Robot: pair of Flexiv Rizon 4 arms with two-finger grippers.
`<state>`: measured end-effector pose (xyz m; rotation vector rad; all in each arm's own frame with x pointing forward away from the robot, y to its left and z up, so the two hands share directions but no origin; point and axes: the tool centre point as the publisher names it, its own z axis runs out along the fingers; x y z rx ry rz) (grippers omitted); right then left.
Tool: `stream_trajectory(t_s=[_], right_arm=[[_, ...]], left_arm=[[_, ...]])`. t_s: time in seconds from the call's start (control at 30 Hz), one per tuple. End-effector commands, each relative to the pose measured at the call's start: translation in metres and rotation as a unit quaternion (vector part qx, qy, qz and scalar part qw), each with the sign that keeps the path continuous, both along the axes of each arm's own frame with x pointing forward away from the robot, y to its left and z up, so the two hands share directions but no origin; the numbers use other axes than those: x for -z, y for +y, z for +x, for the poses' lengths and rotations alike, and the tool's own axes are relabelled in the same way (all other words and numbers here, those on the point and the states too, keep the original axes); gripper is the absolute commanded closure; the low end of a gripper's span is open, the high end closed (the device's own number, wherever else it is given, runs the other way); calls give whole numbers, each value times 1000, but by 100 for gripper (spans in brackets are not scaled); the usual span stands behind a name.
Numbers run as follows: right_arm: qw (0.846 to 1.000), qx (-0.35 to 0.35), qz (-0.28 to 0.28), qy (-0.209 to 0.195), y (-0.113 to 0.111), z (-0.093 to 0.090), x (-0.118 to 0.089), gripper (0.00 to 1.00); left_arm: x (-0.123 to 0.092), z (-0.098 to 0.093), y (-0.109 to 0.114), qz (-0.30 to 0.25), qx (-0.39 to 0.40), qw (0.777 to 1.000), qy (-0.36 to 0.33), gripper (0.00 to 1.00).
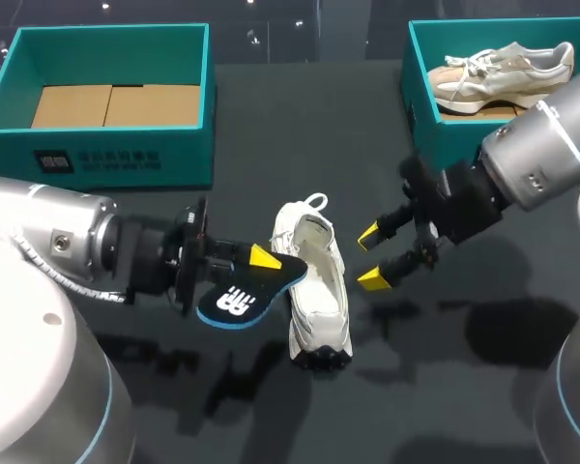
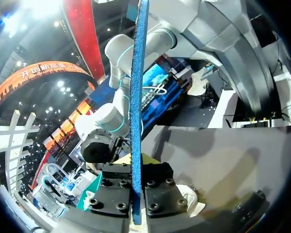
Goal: Take the shoe out of the shoebox, open the shoe tongue, remove and reinsert the insole, then place the shoe into the shoebox
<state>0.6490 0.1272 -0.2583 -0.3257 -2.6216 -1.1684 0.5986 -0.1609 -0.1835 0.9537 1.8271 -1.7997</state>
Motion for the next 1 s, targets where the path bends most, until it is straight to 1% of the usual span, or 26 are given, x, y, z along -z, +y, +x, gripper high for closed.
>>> stream_trajectory(t_s=[0.03, 0.07, 0.13, 0.23, 0.27, 0.3, 0.33, 0.67, 0.7, 0.77, 0.93, 1.0], right_arm=[[1000, 1, -22, -19, 0, -5, 18, 0], [999, 7, -36, -27, -2, -6, 22, 0], [998, 19, -32, -44, -6, -9, 28, 0], [995, 22, -48, -82, -6, -10, 33, 0], [994, 30, -62, -86, -6, -10, 36, 0], [990, 59, -102, -80, -5, -9, 37, 0], [986, 82, -125, -79, -5, -11, 36, 0], [986, 82, -125, -79, -5, -11, 36, 0], [986, 82, -125, -79, -5, -11, 36, 0], [984, 65, -134, -103, -1, -10, 42, 0], [979, 54, -161, -116, 1, -9, 54, 0], [977, 49, -162, -126, 0, -9, 56, 0]], left_arm=[[6, -11, -4, 4, -11, 1000, 19, 100], [8, -13, -5, 7, -15, 1000, 22, 100], [9, -15, -6, 9, -16, 999, 30, 100], [12, -19, -8, 9, -15, 998, 55, 100], [12, -21, -8, 9, -14, 997, 70, 100], [10, -23, -8, 11, -16, 997, 76, 100], [7, -25, -6, 17, -21, 997, 71, 100], [7, -25, -6, 17, -21, 997, 71, 100], [11, -24, -9, 20, -20, 997, 77, 100], [15, -24, -9, 19, -26, 996, 84, 100], [22, -23, -9, 12, -28, 995, 98, 100], [25, -22, -10, 6, -26, 994, 106, 100]])
